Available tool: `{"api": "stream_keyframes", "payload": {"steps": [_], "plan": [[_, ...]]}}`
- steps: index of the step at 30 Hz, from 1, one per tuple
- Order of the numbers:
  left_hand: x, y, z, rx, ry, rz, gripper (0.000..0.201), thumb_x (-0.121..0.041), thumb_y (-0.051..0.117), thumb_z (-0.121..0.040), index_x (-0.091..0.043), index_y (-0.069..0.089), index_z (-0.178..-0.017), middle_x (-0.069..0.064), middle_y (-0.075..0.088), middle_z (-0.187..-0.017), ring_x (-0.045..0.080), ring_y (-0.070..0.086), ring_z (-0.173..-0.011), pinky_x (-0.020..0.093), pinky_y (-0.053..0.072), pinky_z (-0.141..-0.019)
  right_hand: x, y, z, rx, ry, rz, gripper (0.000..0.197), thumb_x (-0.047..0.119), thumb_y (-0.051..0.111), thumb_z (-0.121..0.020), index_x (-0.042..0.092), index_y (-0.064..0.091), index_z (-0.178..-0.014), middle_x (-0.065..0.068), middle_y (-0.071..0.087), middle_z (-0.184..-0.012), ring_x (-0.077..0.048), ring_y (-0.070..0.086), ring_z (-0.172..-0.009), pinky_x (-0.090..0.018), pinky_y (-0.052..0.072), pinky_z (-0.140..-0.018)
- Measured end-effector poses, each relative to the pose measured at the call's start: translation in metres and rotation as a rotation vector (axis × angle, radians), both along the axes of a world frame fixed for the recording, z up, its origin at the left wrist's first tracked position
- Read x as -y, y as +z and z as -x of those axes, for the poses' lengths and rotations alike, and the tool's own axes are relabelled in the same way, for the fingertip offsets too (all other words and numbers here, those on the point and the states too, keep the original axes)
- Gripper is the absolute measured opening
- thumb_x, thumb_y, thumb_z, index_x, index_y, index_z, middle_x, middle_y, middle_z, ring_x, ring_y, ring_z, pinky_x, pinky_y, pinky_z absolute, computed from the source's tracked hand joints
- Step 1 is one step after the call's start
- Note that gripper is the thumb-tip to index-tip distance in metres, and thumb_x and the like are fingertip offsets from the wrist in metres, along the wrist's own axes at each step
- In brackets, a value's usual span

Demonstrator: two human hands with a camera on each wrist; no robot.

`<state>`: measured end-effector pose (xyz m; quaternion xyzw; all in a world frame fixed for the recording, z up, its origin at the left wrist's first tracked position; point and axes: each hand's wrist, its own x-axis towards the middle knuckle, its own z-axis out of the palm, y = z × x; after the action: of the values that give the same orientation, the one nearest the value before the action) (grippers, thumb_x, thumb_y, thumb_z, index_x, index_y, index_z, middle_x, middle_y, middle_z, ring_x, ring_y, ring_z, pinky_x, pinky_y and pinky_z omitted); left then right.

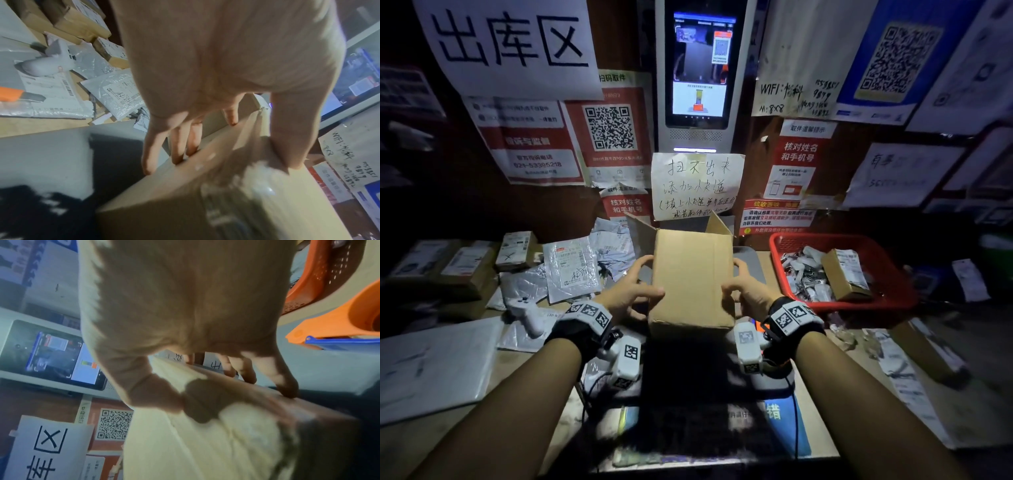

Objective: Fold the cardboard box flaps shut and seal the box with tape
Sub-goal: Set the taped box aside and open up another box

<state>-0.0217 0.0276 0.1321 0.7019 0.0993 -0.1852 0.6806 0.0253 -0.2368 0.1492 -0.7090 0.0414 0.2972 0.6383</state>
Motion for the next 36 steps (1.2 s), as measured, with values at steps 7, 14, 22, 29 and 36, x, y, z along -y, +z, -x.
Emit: {"api": "stream_keyframes", "payload": {"steps": [7, 14, 22, 29, 36], "plan": [[-0.009, 0.001, 0.010, 0.057, -0.073, -0.051, 0.112, -0.004, 0.078, -0.073, -0.049, 0.009, -0.150, 0.005, 0.056, -0.133, 0.026, 0.058, -0.120, 0.048, 0.056, -0.081, 0.001, 0.002, -0.004, 0.083, 0.136, 0.119, 0.089, -0.009, 0.062, -0.076, 0.033, 0.017, -0.140, -0.012, 0.061, -0.075, -0.024, 0.062, -0.078, -0.051, 0.050, -0.076], [-0.004, -0.022, 0.014, 0.096, -0.265, -0.626, 0.113, -0.017, 0.078, -0.080, 0.002, -0.008, -0.150, 0.009, 0.024, -0.153, 0.025, 0.029, -0.143, 0.030, 0.029, -0.112, -0.002, -0.010, 0.005, 0.161, 0.152, 0.154, 0.098, -0.017, 0.053, -0.084, 0.035, 0.002, -0.149, -0.011, 0.052, -0.094, -0.020, 0.055, -0.067, -0.038, 0.051, -0.062], [0.007, -0.047, 0.032, -0.116, -0.344, -0.961, 0.011, -0.009, 0.050, -0.092, -0.005, 0.045, -0.083, 0.005, 0.049, -0.086, 0.023, 0.048, -0.088, 0.027, 0.034, -0.071, 0.007, -0.036, 0.020, 0.000, 0.117, 0.147, 0.069, -0.003, 0.055, -0.082, 0.025, 0.023, -0.137, -0.013, 0.045, -0.101, -0.026, 0.046, -0.083, -0.039, 0.043, -0.065], [-0.005, -0.062, 0.035, -0.260, -0.058, -0.667, 0.025, -0.022, 0.074, -0.080, -0.004, 0.069, -0.096, 0.009, 0.060, -0.088, 0.027, 0.057, -0.092, 0.039, 0.048, -0.094, 0.012, -0.050, 0.019, -0.058, 0.141, 0.237, 0.074, -0.002, 0.060, -0.082, 0.023, 0.022, -0.140, -0.012, 0.052, -0.101, -0.023, 0.053, -0.090, -0.055, 0.051, -0.089], [-0.012, -0.054, 0.041, -0.422, 0.047, 0.254, 0.053, -0.039, 0.075, -0.083, -0.005, 0.064, -0.122, 0.019, 0.064, -0.123, 0.035, 0.057, -0.119, 0.056, 0.055, -0.086, 0.015, -0.059, 0.011, -0.111, 0.290, 0.207, 0.097, -0.016, 0.060, -0.085, 0.032, 0.006, -0.150, -0.013, 0.054, -0.092, -0.027, 0.061, -0.085, -0.049, 0.060, -0.078]]}}
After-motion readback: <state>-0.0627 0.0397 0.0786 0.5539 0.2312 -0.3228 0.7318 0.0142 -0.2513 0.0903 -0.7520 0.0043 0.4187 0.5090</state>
